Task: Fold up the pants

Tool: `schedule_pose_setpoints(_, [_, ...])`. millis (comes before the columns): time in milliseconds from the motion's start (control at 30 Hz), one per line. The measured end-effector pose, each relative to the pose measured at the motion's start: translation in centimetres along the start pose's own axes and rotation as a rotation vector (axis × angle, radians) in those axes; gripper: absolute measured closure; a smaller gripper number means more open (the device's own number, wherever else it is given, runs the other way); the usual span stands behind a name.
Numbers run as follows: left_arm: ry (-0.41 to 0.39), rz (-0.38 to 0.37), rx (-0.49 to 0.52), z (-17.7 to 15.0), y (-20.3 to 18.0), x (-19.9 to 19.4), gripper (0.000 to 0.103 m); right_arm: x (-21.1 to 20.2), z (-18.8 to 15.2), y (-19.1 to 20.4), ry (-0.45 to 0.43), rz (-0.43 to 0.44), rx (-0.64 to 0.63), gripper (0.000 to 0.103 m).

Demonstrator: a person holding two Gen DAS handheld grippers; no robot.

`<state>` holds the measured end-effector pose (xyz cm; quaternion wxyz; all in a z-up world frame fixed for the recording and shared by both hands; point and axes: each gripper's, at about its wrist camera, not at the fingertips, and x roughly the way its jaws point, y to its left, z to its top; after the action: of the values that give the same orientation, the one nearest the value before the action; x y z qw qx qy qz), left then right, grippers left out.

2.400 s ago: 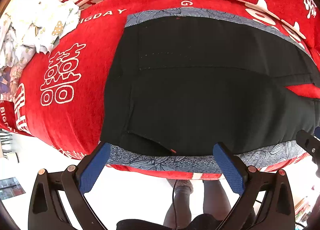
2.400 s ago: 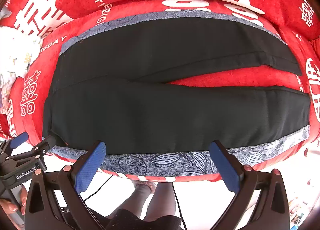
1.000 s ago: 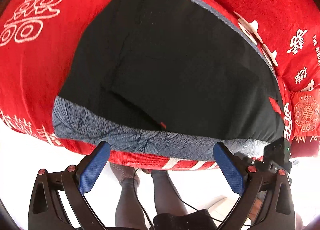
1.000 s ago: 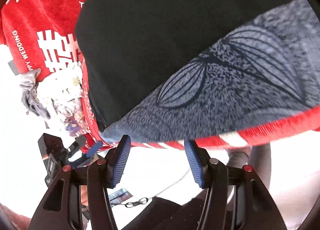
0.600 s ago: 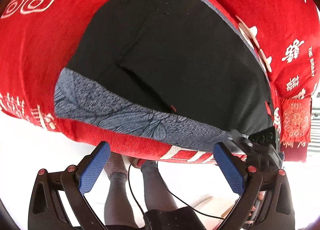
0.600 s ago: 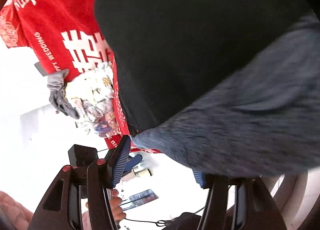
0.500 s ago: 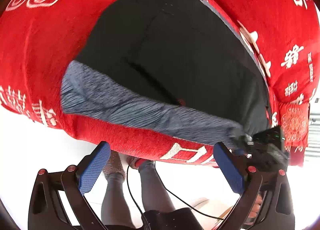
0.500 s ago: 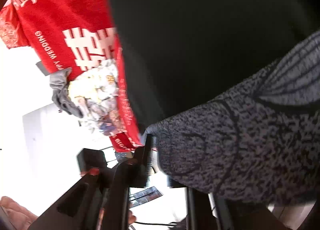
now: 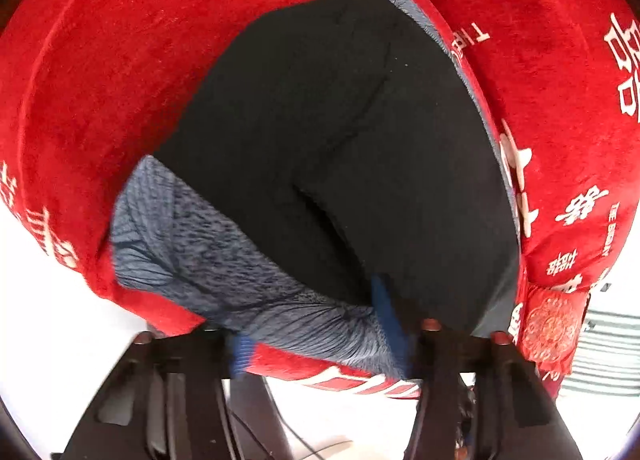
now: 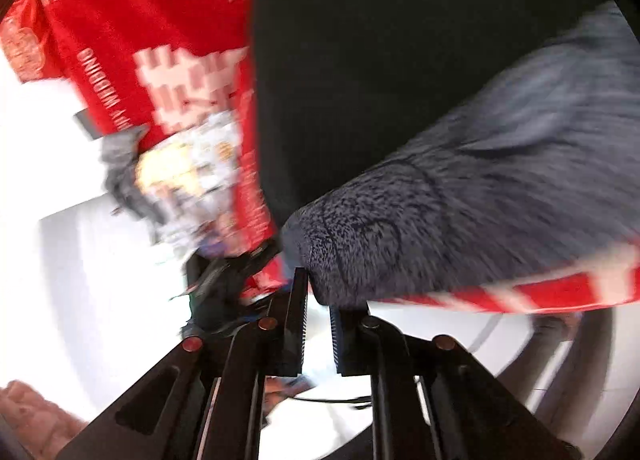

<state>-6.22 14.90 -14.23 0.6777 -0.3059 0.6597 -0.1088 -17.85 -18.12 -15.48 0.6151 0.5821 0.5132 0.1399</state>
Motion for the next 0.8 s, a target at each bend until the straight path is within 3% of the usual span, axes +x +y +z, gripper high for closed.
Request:
schedule_pose_setpoints(100, [0.018, -0.002, 0.035, 0.3, 0.1, -0.6, 0.063, -1.4, 0.3, -2.0, -0.069, -0.029, 0.056, 0.079])
schedule_pose_setpoints(167, [0.031, 0.009, 0.064, 0.4, -0.2, -0.6, 0.063, -2.6, 0.4, -3.1, -0.124, -0.035, 0.095, 0.063])
schedule_pose_setpoints(267, [0.039, 0.015, 0.081, 0.6, -0.6, -0.8, 0.063, -3.0, 0.1, -4.1, -0.151, 0.055, 0.166, 0.052])
schedule_pose_setpoints(433, [0.036, 0.005, 0.095, 1.2, -1.6, -1.9, 0.063, -2.5, -0.3, -3.7, -0.170, 0.074, 0.195, 0.049])
schedule_pose_setpoints(500, [0.045, 0.012, 0.105, 1.5, -1.6, -1.9, 0.063, -2.8, -0.1, -4.0, -0.212, 0.114, 0.245, 0.058])
schedule_pose_setpoints(567, [0.051, 0.022, 0.103, 1.7, -1.6, -1.8, 0.069, -3.6, 0.0, -4.9, -0.257, 0.127, 0.308, 0.096])
schedule_pose_setpoints(667, [0.050, 0.033, 0.096, 1.9, -2.1, -2.2, 0.070, -4.6, 0.5, -3.5, -0.276, 0.083, 0.313, 0.097])
schedule_pose_setpoints(800, [0.013, 0.040, 0.167, 2.3, -5.0, -4.2, 0.070, -6.8, 2.0, 2.2, -0.267, 0.016, 0.157, 0.097])
